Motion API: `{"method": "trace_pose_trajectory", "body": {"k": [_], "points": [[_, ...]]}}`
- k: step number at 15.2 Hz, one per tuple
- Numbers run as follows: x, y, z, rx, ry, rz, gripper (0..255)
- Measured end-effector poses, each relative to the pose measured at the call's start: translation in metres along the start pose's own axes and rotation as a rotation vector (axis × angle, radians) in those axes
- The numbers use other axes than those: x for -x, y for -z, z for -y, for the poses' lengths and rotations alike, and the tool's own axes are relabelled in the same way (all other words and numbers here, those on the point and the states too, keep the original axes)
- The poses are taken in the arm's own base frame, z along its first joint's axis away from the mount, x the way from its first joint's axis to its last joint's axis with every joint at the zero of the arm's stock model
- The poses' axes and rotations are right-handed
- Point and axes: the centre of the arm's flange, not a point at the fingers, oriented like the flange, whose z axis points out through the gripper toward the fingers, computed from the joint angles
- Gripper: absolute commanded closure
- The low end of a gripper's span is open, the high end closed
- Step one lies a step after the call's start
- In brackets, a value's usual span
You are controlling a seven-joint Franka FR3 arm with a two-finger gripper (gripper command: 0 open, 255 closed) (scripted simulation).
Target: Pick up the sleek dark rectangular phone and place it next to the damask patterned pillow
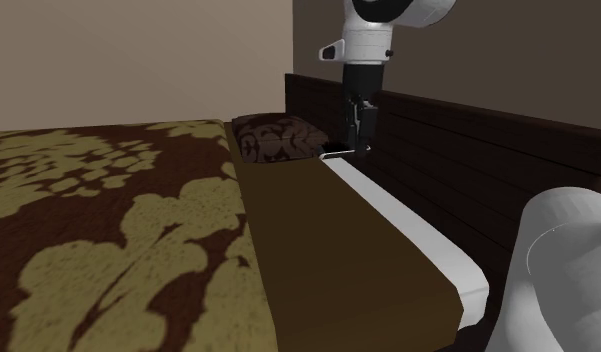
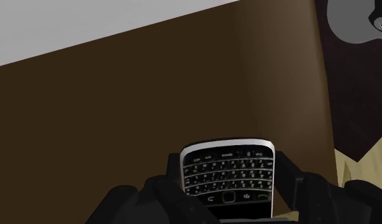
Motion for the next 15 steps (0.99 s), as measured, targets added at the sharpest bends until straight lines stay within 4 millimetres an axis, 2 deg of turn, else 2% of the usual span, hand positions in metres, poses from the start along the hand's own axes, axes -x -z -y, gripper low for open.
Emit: {"method": "trace_pose_trajectory", "body": {"k": [3,5,10,15], "points": [[-0.001,0.015,-0.001,0.0,0.0,0.0,255],[-0.011,0.019,-0.013,0.0,0.0,-0.001,255],[-0.037,0.019,-0.068,-0.002,-0.001,-0.001,255],[-0.074,0.019,-0.127,-0.001,-0.002,0.0,255]]}}
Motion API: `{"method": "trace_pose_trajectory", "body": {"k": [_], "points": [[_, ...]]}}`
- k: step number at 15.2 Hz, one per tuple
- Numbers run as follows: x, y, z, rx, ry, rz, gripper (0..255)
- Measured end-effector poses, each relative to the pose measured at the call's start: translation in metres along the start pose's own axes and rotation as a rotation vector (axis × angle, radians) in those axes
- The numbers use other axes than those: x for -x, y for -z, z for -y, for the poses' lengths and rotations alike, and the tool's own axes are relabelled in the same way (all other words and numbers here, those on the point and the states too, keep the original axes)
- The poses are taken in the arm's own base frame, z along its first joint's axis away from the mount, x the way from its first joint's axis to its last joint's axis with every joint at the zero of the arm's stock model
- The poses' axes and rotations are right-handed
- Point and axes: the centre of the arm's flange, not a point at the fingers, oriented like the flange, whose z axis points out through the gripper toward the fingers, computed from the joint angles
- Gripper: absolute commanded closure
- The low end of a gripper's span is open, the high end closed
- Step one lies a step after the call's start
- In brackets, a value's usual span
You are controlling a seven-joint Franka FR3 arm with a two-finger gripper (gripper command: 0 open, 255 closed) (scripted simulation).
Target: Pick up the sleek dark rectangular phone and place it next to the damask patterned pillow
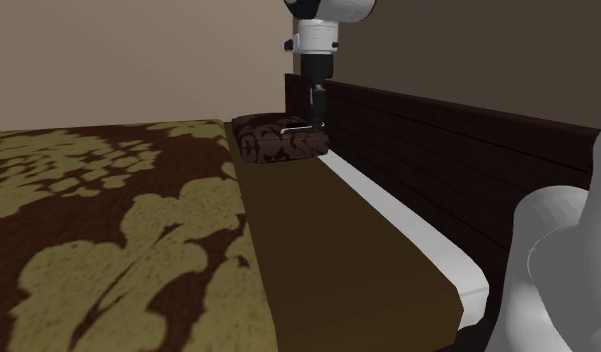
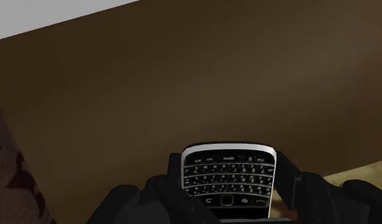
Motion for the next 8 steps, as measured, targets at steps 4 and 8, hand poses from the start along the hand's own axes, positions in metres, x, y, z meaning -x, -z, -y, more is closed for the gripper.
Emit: {"method": "trace_pose_trajectory", "body": {"k": [4,8], "points": [[-0.022,0.003,-0.045,0.001,-0.001,0.0,255],[-0.048,0.003,-0.091,0.002,-0.002,0.001,255]]}}
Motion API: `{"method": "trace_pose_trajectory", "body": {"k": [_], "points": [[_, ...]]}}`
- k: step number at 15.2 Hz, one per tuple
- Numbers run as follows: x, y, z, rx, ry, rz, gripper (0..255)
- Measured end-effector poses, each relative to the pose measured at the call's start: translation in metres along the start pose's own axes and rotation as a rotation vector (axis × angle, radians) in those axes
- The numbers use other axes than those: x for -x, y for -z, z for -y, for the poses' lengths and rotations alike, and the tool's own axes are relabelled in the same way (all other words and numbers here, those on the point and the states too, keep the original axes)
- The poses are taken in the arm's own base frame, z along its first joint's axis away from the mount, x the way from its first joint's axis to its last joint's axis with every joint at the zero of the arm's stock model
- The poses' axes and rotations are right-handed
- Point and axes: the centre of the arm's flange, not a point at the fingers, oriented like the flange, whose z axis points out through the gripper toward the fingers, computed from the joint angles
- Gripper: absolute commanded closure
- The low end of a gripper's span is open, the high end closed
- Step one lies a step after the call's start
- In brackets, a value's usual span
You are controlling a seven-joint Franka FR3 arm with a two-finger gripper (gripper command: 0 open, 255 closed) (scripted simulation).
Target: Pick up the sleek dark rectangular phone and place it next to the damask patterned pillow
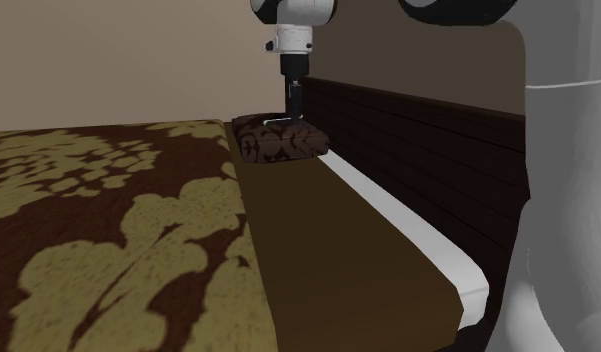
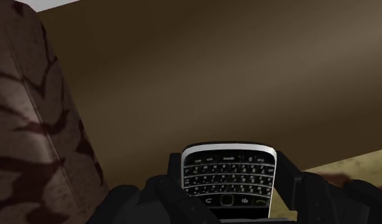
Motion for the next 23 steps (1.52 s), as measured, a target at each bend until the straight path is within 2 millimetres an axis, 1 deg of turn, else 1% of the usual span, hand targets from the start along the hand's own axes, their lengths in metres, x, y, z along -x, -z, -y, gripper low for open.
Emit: {"method": "trace_pose_trajectory", "body": {"k": [2,3,4,5,6,7,12,23], "points": [[-0.016,-0.001,-0.022,0.001,0.0,0.0,255],[-0.024,0.001,-0.031,0.001,0.0,0.0,255],[-0.033,0.004,-0.044,0.002,0.001,-0.001,255],[-0.039,0.002,-0.054,0.002,0.0,0.0,255],[-0.048,0.002,-0.069,0.004,-0.002,-0.002,255],[-0.052,-0.002,-0.074,0.0,0.001,-0.001,255],[-0.052,-0.027,-0.079,-0.001,0.004,-0.001,255],[-0.052,-0.084,-0.08,-0.001,0.004,-0.001,255]]}}
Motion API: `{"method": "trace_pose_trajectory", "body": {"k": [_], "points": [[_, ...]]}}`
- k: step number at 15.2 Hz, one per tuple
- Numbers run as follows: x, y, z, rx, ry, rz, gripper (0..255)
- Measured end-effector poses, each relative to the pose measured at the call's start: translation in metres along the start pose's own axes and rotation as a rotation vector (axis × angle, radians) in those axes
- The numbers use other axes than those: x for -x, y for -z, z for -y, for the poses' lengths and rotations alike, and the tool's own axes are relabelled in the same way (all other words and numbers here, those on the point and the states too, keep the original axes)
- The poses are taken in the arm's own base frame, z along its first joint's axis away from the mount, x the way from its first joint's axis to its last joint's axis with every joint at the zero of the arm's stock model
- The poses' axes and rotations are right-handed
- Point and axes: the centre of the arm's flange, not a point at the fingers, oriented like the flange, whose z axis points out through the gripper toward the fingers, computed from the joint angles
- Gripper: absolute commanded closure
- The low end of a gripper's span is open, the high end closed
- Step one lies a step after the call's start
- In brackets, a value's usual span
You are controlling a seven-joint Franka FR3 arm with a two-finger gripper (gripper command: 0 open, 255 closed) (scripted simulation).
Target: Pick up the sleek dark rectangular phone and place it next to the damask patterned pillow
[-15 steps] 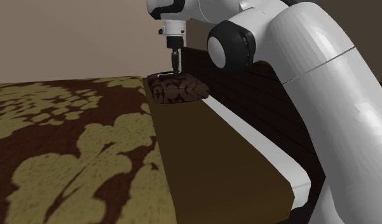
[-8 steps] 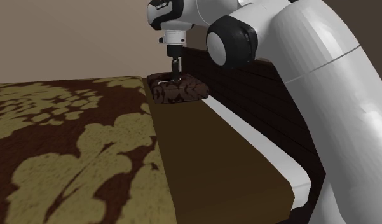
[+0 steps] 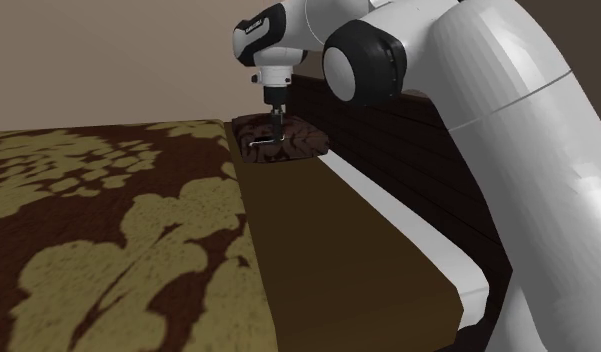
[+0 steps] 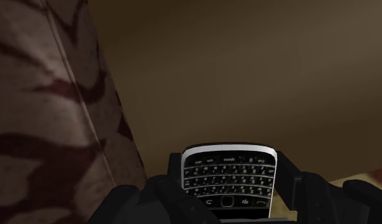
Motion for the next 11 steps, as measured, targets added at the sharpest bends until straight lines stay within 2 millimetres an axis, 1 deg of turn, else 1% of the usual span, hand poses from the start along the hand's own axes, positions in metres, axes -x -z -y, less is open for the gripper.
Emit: {"method": "trace_pose_trajectory", "body": {"k": [6,11], "points": [[0.0,-0.032,-0.002,0.0,0.0,0.0,255],[0.001,-0.057,0.0,0.0,0.0,0.0,255]]}}
